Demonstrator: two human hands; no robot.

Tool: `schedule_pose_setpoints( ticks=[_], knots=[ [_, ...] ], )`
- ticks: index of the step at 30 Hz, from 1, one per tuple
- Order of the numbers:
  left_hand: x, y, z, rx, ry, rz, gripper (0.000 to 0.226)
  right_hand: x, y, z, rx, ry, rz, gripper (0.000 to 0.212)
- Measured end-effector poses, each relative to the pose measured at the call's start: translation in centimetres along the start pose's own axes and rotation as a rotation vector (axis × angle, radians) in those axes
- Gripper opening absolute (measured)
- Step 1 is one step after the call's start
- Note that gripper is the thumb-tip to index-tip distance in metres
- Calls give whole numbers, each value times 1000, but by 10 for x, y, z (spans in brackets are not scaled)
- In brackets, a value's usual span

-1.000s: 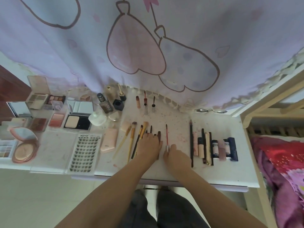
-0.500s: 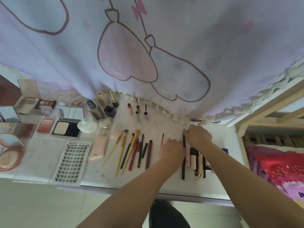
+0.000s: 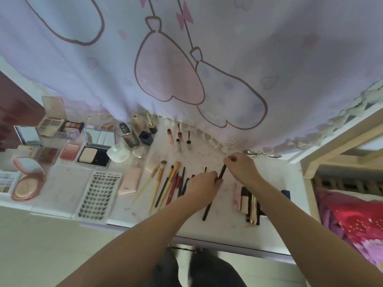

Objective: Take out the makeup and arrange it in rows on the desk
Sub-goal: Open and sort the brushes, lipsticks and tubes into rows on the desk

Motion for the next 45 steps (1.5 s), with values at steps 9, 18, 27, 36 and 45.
schedule_pose_setpoints(
  ticks=[9,18,27,36,45],
  knots=[
    [38,49,-8,251,282,-1,29,-9,9,31,142,-385,-157,15],
    [25,-4,-6,31,-161,125,33,-28,35,-38,154,88,-100,21],
    [33,-19,-16,40,-460,84,25,-30,41,-73,61,311,15,18],
    [-3,-7,-8,-89,-331,-77,31,-28,16,-9,-70,374,19,25],
    [-46,-5,-64,107,-418,-103,40,-45,-6,-7,208,752,-13,31]
  ],
)
Point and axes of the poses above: each hand's wrist, its own y-axis away from the middle knuckle, its own z-axis out of the back of the hand, x = y × z, the point moved 6 cm from there along -y, towards the middle knuckle, and after that the axes turned 1 degree about z, right-handed, at the moved point
